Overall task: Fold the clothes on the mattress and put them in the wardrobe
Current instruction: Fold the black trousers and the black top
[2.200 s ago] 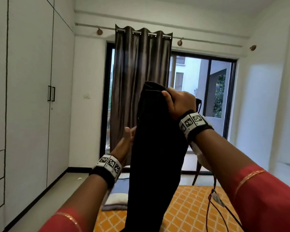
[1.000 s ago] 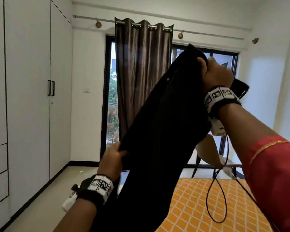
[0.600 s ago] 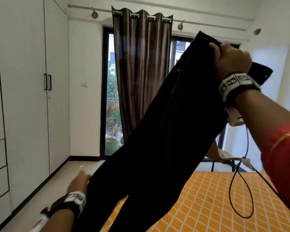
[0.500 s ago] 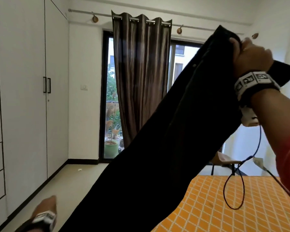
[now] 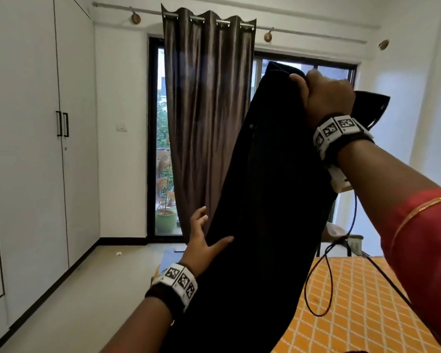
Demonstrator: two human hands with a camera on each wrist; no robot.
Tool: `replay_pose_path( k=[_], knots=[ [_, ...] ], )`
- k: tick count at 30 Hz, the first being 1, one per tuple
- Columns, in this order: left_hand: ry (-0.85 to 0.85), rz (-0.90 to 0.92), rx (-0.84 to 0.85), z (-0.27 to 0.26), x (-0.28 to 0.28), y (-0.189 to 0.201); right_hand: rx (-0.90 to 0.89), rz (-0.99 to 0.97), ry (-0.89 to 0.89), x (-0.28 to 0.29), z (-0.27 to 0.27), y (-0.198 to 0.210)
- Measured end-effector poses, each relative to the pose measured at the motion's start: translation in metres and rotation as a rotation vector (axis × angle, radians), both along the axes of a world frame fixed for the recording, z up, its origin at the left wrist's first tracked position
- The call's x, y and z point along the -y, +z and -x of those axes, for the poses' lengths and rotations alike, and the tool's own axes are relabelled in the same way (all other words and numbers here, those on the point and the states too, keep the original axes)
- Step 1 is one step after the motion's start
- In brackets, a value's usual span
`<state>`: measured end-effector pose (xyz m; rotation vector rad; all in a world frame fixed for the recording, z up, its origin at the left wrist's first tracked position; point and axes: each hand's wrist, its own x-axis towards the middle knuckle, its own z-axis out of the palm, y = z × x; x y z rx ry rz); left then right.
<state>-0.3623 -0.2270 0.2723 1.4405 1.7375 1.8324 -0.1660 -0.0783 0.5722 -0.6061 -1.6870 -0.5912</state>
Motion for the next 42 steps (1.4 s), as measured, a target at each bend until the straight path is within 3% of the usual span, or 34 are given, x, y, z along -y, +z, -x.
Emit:
replay_pose_path(
  k=[3,5,9,12,14,17,21,25,27,29,31,32,35,36,40,42],
  knots=[
    [-0.087,-0.018,0.175,0.010,-0.013,0.017,-0.020,0.021,0.009,0.000,-0.010,0.006],
    [-0.122,-0.072,0.184,0.016,-0.013,0.021,-0.033,0.022,-0.021,-0.005,-0.018,0.012],
    [0.032,-0.213,-0.320,0.007,-0.001,0.013,-0.078,0.023,-0.074,-0.024,-0.030,0.022],
    [-0.019,-0.209,-0.637,-0.011,0.013,0.008,-0.083,0.042,-0.098,-0.033,-0.032,0.023],
    [-0.119,-0.135,-0.532,-0.029,0.025,-0.002,-0.065,0.050,-0.113,-0.036,-0.029,0.021],
    [-0.197,-0.078,-0.170,-0.063,0.037,-0.024,-0.023,0.058,-0.138,-0.041,-0.023,0.014],
    [-0.092,0.093,-0.326,-0.075,0.021,-0.078,0.026,0.070,-0.155,-0.044,-0.019,0.001],
    [-0.083,0.414,-0.371,-0.028,0.013,-0.150,0.016,0.092,-0.155,-0.051,-0.030,-0.007],
    [-0.051,0.542,-0.462,0.000,0.022,-0.168,-0.007,0.108,-0.164,-0.058,-0.043,-0.009],
    [0.188,0.448,-0.476,0.024,0.030,-0.163,-0.061,0.167,-0.171,-0.067,-0.059,-0.012],
    [0.538,0.305,-0.484,0.044,0.045,-0.143,-0.149,0.279,-0.169,-0.077,-0.076,-0.018],
    [0.589,0.300,-0.466,0.055,0.053,-0.135,-0.194,0.336,-0.162,-0.081,-0.083,-0.022],
    [0.552,0.494,-0.563,0.082,0.070,-0.136,-0.261,0.453,-0.163,-0.094,-0.092,-0.034],
    [0.517,0.540,-0.525,0.089,0.074,-0.142,-0.260,0.463,-0.168,-0.098,-0.092,-0.041],
    [0.518,0.416,-0.218,0.101,0.090,-0.151,-0.291,0.498,-0.177,-0.121,-0.102,-0.077],
    [0.551,0.368,-0.211,0.107,0.096,-0.148,-0.316,0.563,-0.177,-0.133,-0.110,-0.099]
  ],
)
